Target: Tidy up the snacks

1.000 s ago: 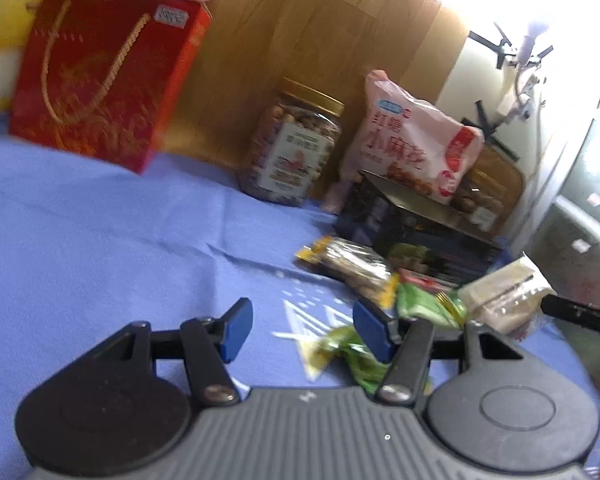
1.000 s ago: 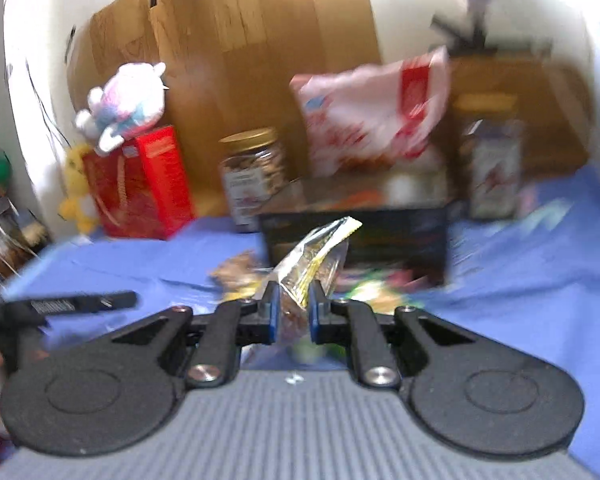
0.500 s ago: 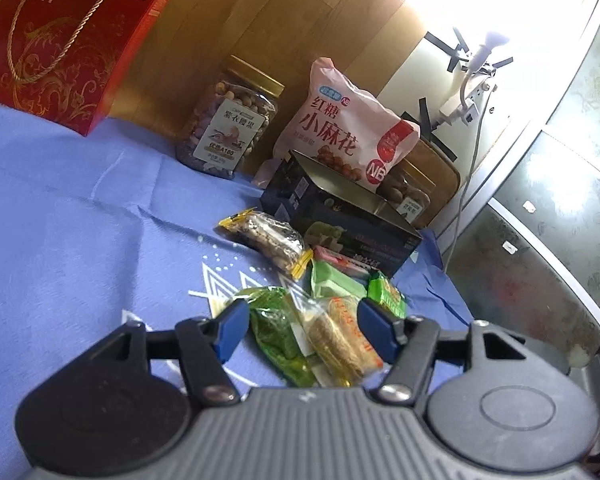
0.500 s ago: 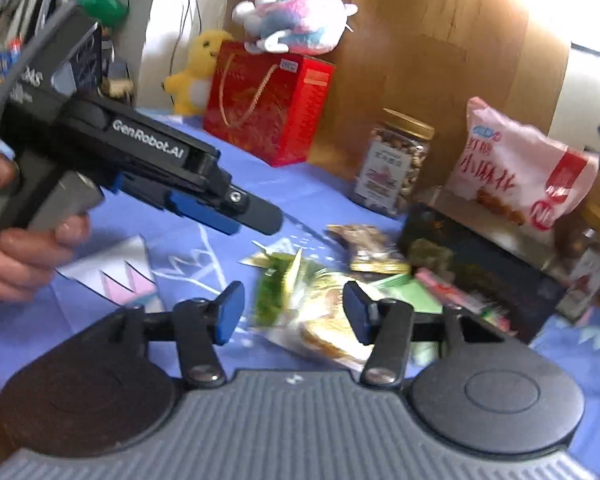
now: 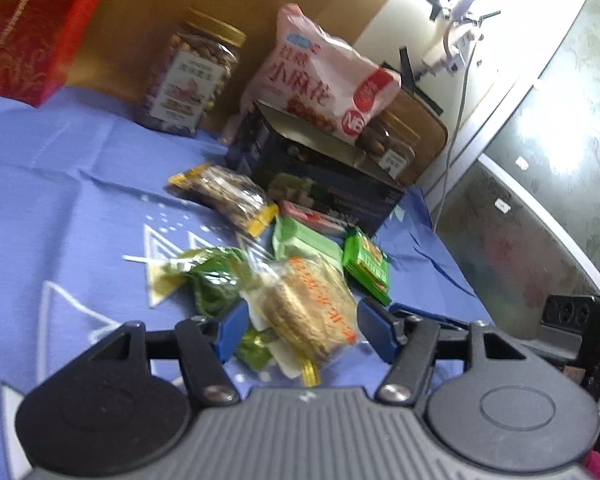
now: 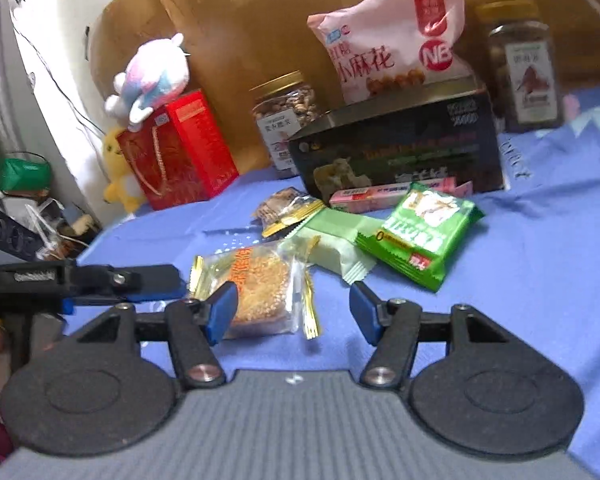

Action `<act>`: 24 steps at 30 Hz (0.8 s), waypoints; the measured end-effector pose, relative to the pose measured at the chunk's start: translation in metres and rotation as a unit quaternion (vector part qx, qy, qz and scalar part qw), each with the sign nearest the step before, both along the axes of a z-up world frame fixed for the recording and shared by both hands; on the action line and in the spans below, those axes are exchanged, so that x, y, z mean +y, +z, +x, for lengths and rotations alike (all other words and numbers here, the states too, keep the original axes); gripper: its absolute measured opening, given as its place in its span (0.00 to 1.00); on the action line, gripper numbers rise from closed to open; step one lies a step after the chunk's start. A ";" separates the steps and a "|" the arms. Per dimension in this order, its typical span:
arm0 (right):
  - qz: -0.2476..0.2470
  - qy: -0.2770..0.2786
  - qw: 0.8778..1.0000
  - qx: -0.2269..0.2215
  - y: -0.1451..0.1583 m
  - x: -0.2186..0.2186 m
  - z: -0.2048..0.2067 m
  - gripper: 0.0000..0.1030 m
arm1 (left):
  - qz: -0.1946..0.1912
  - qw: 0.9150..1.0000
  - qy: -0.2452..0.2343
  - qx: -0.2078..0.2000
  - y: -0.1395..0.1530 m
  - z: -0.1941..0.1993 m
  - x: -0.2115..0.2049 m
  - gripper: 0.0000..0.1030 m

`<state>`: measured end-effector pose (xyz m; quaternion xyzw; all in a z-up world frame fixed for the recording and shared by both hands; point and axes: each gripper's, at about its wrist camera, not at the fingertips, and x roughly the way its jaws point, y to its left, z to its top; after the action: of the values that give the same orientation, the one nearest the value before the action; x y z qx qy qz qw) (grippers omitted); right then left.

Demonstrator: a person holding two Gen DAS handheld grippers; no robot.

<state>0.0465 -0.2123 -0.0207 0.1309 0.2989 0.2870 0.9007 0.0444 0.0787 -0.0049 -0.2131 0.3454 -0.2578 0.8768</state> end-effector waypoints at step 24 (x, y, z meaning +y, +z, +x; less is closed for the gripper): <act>-0.165 0.060 0.981 -0.082 -0.007 0.056 -0.022 0.46 | 0.045 0.998 -0.019 -0.031 -0.013 0.006 -0.029 0.55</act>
<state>0.0241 -0.1566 -0.0278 -0.0623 0.2742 0.2971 0.9125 0.0500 0.0495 -0.0176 -0.1582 0.3334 -0.2652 0.8908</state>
